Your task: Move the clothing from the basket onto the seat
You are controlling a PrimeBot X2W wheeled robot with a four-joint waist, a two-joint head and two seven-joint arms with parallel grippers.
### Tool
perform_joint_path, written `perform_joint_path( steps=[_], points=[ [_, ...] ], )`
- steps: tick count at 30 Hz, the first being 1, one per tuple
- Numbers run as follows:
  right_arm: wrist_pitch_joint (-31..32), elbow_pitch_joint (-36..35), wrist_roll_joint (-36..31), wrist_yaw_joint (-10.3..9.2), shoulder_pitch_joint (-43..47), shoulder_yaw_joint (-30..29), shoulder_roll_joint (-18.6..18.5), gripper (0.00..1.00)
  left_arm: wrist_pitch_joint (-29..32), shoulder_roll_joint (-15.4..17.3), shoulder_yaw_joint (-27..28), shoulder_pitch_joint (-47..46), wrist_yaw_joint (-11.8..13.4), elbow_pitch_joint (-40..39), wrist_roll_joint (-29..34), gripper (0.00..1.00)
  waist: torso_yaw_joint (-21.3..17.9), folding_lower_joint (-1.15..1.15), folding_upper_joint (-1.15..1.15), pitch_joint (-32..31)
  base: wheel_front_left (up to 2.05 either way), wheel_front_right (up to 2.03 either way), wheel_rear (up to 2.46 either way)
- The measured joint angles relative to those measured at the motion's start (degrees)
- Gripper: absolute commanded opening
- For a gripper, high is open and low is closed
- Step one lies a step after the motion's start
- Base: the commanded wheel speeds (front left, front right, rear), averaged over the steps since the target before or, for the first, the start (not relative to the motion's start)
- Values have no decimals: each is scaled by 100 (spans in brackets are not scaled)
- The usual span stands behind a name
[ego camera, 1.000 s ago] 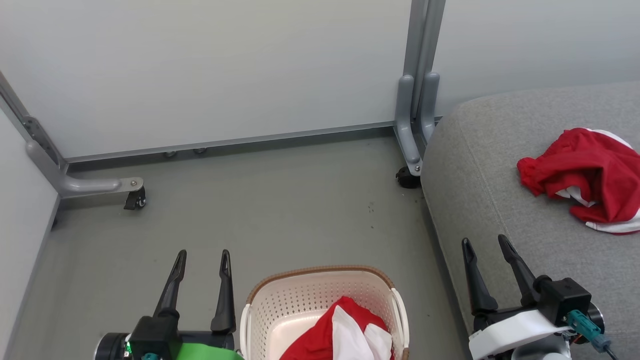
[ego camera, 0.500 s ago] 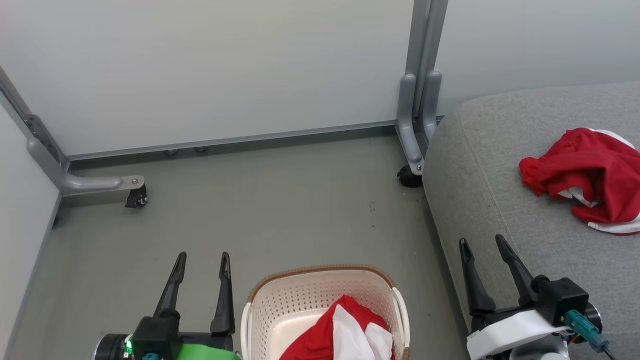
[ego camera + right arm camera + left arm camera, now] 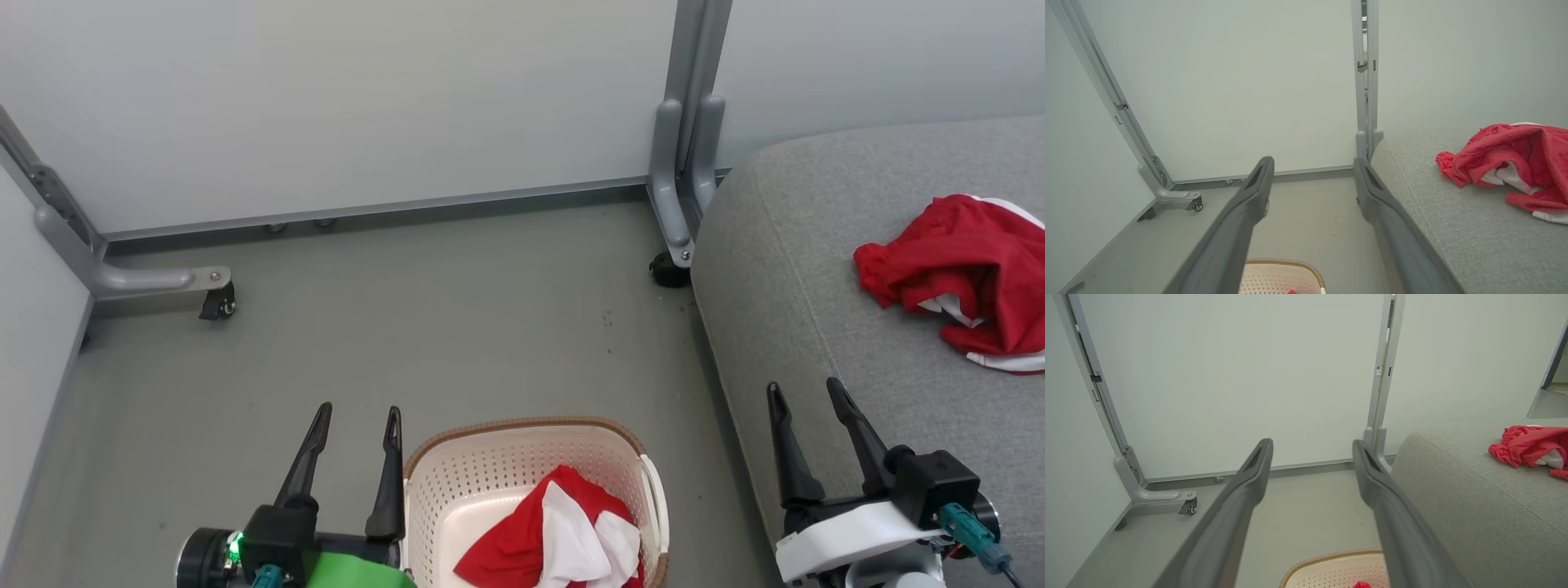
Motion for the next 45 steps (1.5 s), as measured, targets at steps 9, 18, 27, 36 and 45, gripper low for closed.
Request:
perform_joint_path(
  steps=[9, 18, 27, 36, 45],
  points=[
    [1, -197, -141, 0, -372, -458, 1, 100, 0, -4, -401, -877, -41, 187, 42, 100, -3, 0, 0, 631, 0, 0, 0],
    [0, -575, -142, 0, -1178, -1057, -4, 100, -2, -12, -782, -2124, -406, 1152, 112, 100, -90, 1, 0, 1770, 0, 0, 0],
    [1, -836, 136, 1, -1755, -1065, 4, 100, 0, 13, -1396, -3453, -761, 3114, 124, 100, -296, 2, 0, 2961, 0, 0, 0],
    [0, -1359, 170, 1, -2111, -991, -8, 100, 100, 279, -3771, -4769, -780, 4472, -680, 100, -637, 2, 0, 4030, 0, 0, 0],
    [1, -1557, 619, 0, -2216, -1167, -11, 100, 236, 490, -5411, -5614, -780, 5224, -1149, 100, -989, 1, 0, 4895, 0, 0, 0]
  ],
)
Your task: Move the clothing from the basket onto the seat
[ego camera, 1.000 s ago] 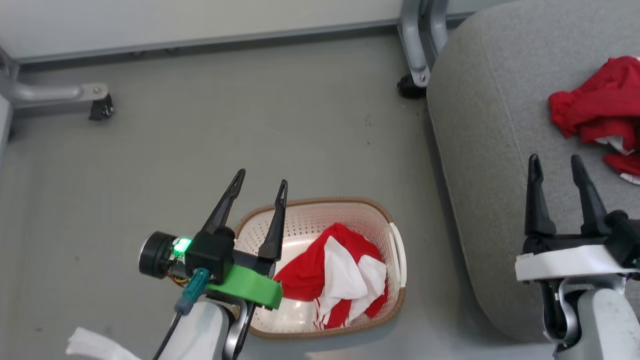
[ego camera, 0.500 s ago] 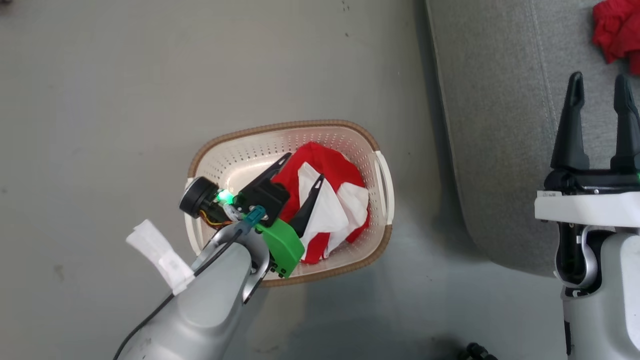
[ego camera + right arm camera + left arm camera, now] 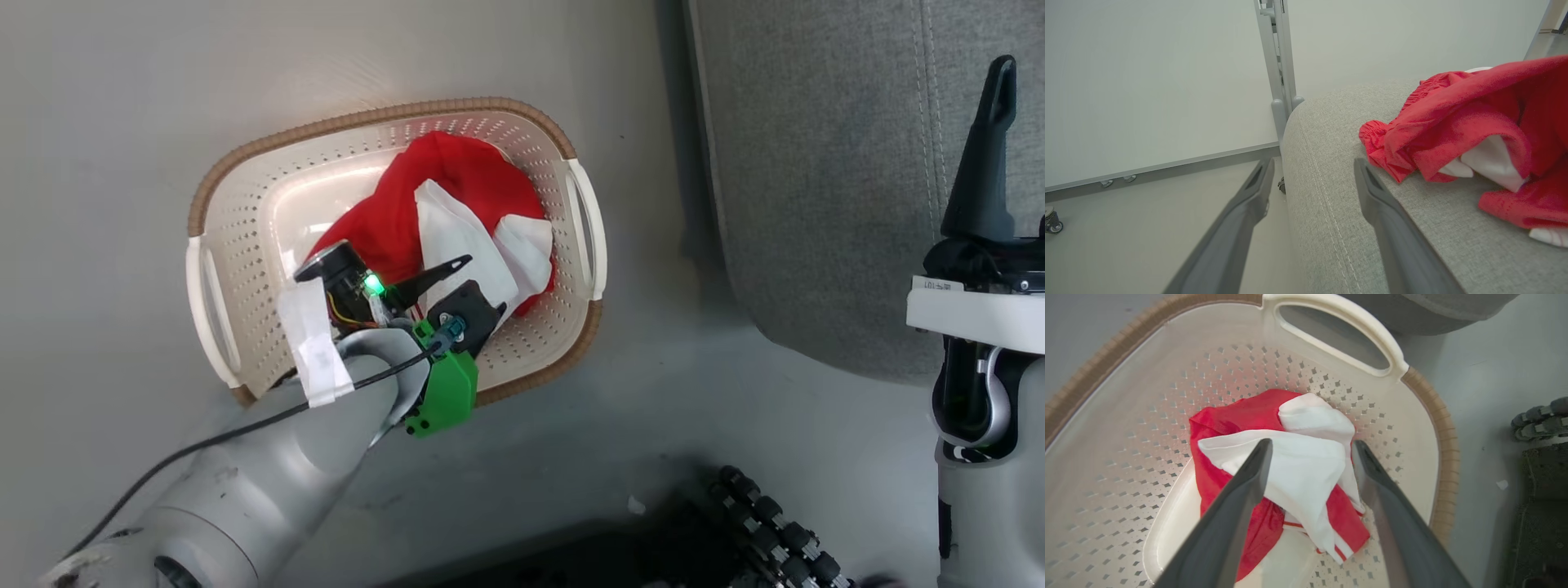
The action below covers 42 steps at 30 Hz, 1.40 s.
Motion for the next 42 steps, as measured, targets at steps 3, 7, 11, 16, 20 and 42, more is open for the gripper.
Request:
perform_joint_path(
  steps=[3, 7, 11, 16, 20, 42],
  points=[
    [0, -34, -22, 0, -39, 77, 0, 100, 9, -11, -366, -274, 0, 335, 187, 100, -118, 0, 0, 300, 0, 0, 0],
    [0, -25, 64, 0, -141, 164, 4, 100, 178, -57, -500, -341, -1, 689, 250, 100, -242, 0, 0, 523, 0, 0, 0],
    [0, -26, 157, 1, -226, 179, 1, 100, 334, -86, -548, -426, -1, 948, 272, 100, -370, 0, 0, 674, 0, 0, 0],
    [0, -30, 249, 0, -233, 246, 3, 100, 471, -4, -588, -653, 100, 1359, 662, 100, -522, 0, 0, 826, 0, 0, 0],
    [0, -38, 302, 0, -235, 276, 2, 100, 634, 23, -601, -690, 214, 1548, 818, 100, -633, 0, 0, 931, 0, 0, 0],
    [0, -158, 242, 1, -214, 293, 3, 100, 699, 0, -592, -912, 482, 1744, 959, 100, -738, 0, 0, 1166, 0, 0, 0]
  ],
)
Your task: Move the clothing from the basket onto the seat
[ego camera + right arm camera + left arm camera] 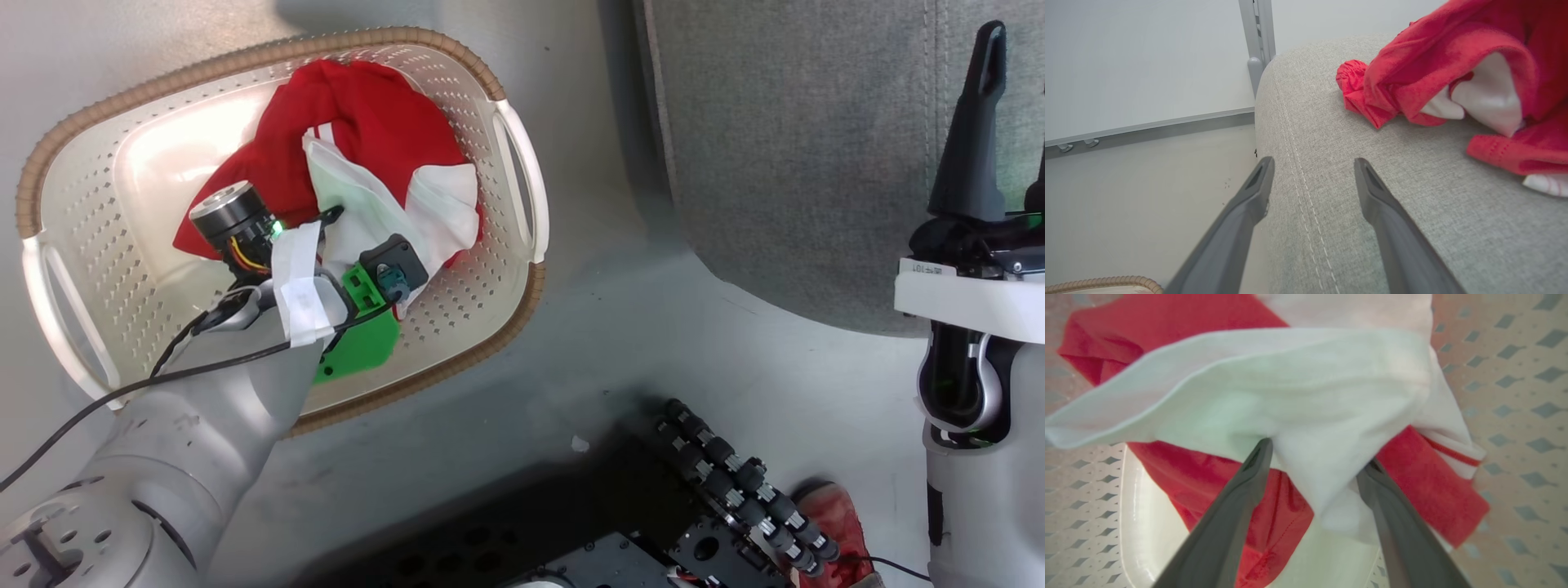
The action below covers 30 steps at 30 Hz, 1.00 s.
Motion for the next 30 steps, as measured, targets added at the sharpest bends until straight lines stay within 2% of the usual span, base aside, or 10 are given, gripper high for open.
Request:
perform_joint_path(
  steps=[2, 3, 4, 5, 14, 21, 27, 30],
  points=[
    [0, -24, -13, 0, 15, -37, -1, 100, -35, -33, 37, -38, 51, 7, -34, 100, 33, 0, 0, 16, 0, 0, 0],
    [-1, -35, -21, 0, 19, -48, -1, 100, -35, -42, 49, -47, 54, 9, -48, 95, 45, 0, 0, 22, 0, 0, 0],
    [0, -45, -37, -1, 20, -53, -1, 100, -51, -54, 58, -53, 101, 13, -73, 45, 60, 0, 0, 30, 0, 0, 0],
    [-1, -55, -45, 0, 20, -59, 0, 100, -85, -64, 65, -66, 135, 16, -76, 0, 72, 0, 0, 38, 0, 0, 0],
    [0, -41, -16, 0, -43, 2, 0, 100, -423, -80, 151, -158, 252, 34, -271, 0, 97, -1, 0, 10, 0, 0, 0],
    [-1, 74, -9, 0, -166, 42, 1, 100, -811, -147, 421, -74, 336, -110, -591, 0, 101, 0, 0, -225, 0, 0, 0],
    [-1, 171, -182, 0, -163, 59, 4, 100, -909, -194, 645, 306, 410, -563, -836, 0, 215, -1, 0, -692, 0, 0, 0],
    [0, 242, -327, 0, -92, 104, 8, 100, -918, -175, 812, 573, 488, -1110, -944, 0, 305, -1, 0, -1015, 0, 0, 0]
  ],
)
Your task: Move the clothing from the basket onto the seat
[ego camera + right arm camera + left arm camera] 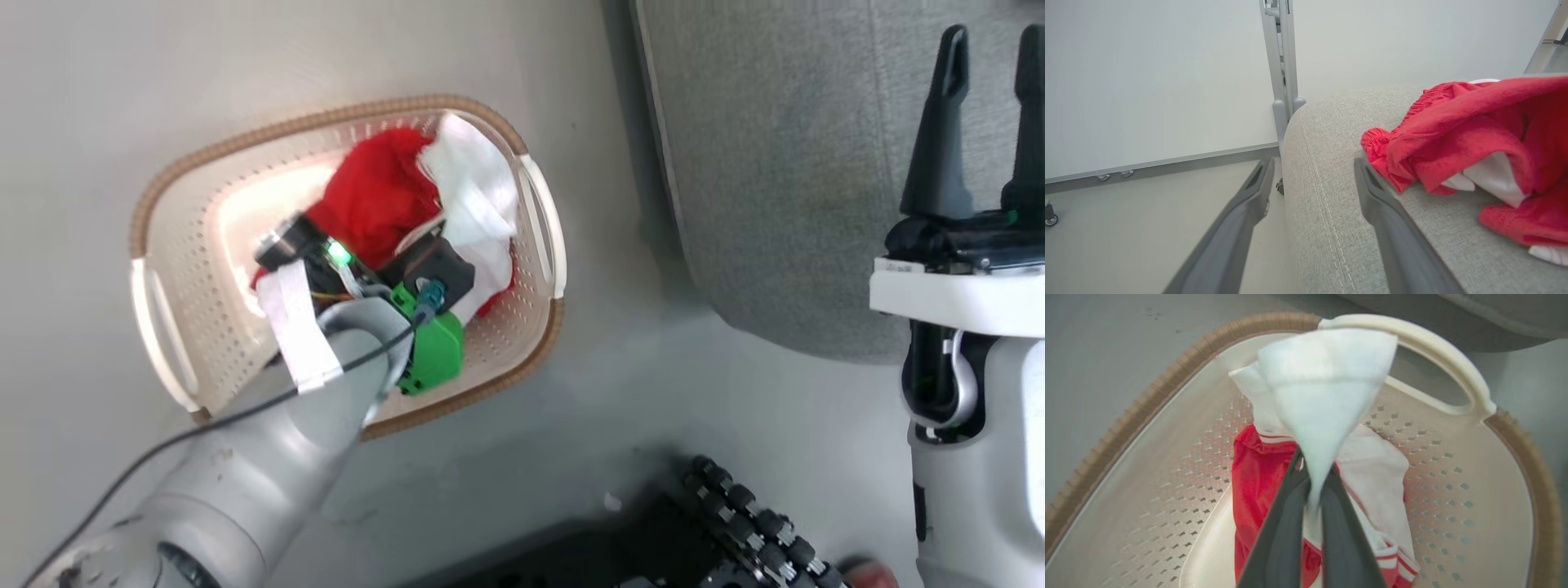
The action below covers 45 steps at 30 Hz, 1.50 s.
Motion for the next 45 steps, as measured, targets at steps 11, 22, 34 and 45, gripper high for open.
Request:
perform_joint_path(
  steps=[11, 22, 34, 45],
  points=[
    [0, 535, -211, 0, 774, 328, 3, 100, -7, 322, 887, 1404, 479, -1837, -165, 0, 279, 0, 0, -1432, 0, 0, 0],
    [0, 904, -275, -1, 1504, 631, 1, 100, -5, 487, 1919, 2519, 794, -3560, 4, 0, 500, -1, 0, -3055, 0, 0, 0],
    [0, 1178, -442, -1, 2201, 933, 1, 100, -5, 275, 2557, 3245, 635, -4611, 177, 0, 674, -1, 0, -4450, 0, 0, 0],
    [0, 1308, -472, -1, 2348, 1421, -3, 100, -5, 140, 2726, 3398, 437, -5116, 483, 0, 706, 0, 0, -5077, 0, 0, 0]
  ],
)
